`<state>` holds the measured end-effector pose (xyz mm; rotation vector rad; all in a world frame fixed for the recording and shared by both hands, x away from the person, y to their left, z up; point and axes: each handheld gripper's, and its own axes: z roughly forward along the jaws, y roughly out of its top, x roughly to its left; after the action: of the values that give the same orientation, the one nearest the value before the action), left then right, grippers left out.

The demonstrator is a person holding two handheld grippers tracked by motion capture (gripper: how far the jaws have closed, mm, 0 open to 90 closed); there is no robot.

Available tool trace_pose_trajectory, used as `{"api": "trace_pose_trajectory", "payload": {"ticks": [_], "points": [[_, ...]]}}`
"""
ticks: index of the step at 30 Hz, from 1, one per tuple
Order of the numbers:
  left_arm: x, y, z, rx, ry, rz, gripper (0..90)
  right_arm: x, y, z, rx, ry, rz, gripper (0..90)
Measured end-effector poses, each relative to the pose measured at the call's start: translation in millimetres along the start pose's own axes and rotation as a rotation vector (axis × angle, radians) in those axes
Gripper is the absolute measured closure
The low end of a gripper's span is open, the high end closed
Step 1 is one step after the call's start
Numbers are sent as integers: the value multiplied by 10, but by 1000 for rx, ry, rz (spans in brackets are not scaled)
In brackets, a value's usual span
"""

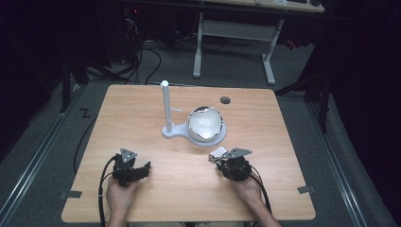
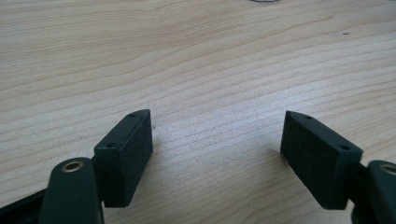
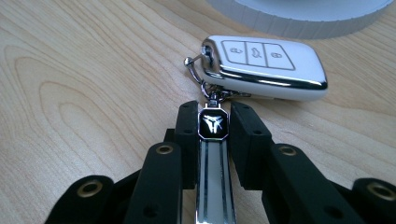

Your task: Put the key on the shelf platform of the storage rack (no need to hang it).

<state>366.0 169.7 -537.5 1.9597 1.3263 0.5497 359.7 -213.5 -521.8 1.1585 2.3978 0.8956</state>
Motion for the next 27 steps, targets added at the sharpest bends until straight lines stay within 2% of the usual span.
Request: {"api": "trace_pose_trajectory", "payload": {"ticks": [9,11,24,27], "points": [[2,0,-1,0,-2,-1,253,-2,-6,-17,-8,4,-1,745],[0,0,0,0,0,0,254,-11,-3,-52,-26,12,7,745],[3,0,-1,-1,-3,-1,253,-163,44,-422,-134,12,50,746],[4,0,-1,0,-4,-2,254,-191,62,-489,-150,5,48,746]]}}
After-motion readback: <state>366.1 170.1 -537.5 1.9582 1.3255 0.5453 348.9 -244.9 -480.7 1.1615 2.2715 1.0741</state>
